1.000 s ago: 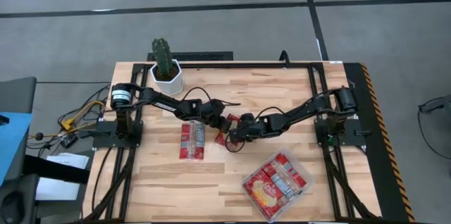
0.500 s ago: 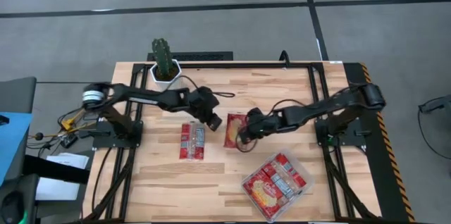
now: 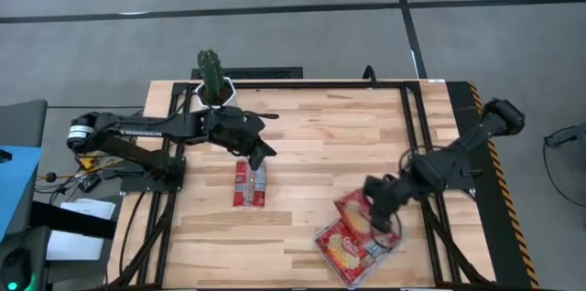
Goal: Sort popcorn bags into baskets
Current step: Put the bottom red popcorn bag into the transparent container, then put the red popcorn bag into the transparent container
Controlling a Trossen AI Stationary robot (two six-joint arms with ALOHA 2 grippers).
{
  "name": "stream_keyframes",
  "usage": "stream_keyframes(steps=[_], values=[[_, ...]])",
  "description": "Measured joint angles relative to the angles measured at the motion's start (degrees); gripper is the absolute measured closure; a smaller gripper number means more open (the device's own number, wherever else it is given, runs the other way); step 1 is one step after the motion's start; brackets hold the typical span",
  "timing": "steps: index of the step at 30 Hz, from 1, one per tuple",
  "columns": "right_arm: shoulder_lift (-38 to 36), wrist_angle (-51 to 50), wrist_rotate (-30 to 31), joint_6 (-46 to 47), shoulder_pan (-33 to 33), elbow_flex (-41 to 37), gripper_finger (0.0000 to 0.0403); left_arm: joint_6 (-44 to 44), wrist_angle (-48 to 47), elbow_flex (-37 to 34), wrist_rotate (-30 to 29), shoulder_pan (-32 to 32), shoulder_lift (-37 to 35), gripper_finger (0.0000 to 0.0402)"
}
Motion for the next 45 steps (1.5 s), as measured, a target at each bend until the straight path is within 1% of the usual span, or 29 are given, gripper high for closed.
stream_keyframes(steps=[4,6,9,13,17,20,24,27,29,32,34,36,38,41,45], values=[[0.38,-2.31,-0.04,1.21,6.36,-0.12,0.0384,0.01,-1.96,0.0,-2.0,-0.75,-0.04,0.0401],[1.06,-2.55,-0.02,2.14,8.39,-0.27,0.0384,-0.02,-3.01,0.0,-3.56,-1.23,0.2,0.0401],[2.62,-2.35,-0.02,2.78,9.67,-0.37,0.0378,-0.06,-4.25,0.0,-4.59,-1.57,0.63,0.0401],[4.95,-1.6,-0.05,3.81,10.19,-0.35,0.0359,-0.3,-4.38,0.07,-5.8,-2.09,0.99,0.0398],[7.35,-1.43,-2.32,3.71,10.23,-0.35,0.0337,-0.44,-4.34,0.07,-7.28,-2.41,0.97,0.0379],[8.7,-1.65,-2.73,3.75,10.23,-0.35,0.0313,-0.33,-4.36,0.07,-7.43,-2.52,0.97,0.0351],[8.52,-1.51,-2.71,3.79,9.8,-0.35,0.0263,-0.87,-6.29,0.07,-6.46,-2.52,0.97,0.0307],[6.94,-2.51,-2.78,5.1,9.29,0.05,0.022,-2.15,-11.81,0.07,-4.51,-2.93,0.74,0.0286],[5.21,-3.86,-2.59,6.17,9.28,1.09,0.0194,-2.67,-16.88,0.07,-5.23,-3.99,0.39,0.0282],[2.06,-7.31,-0.15,8.55,9.32,3.22,0.0169,-3.95,-24.26,0.07,-9.95,-6.98,-0.19,0.0293],[0.04,-8.78,3.43,10.01,9.33,4.48,0.0163,-5.91,-28.73,-0.08,-14.23,-9.84,-0.19,0.0308],[-1.58,-8.53,8.24,11.3,9.14,5.39,0.0163,-9.42,-28.75,-1.75,-17.12,-13.21,-0.26,0.0329],[-2.36,-7.33,12.78,11.74,8.34,5.53,0.0167,-14.28,-28.08,-4.4,-19.09,-16.56,-0.26,0.0355],[-2.01,-3.72,17.83,10.98,6.04,5.53,0.0175,-21.59,-22.92,-9.4,-21.44,-21.21,-0.24,0.0391],[0.76,2.76,20.63,2.88,0.72,5.53,0.0182,-29.77,-13.0,-17.44,-25.34,-24.69,-0.18,0.0395]])
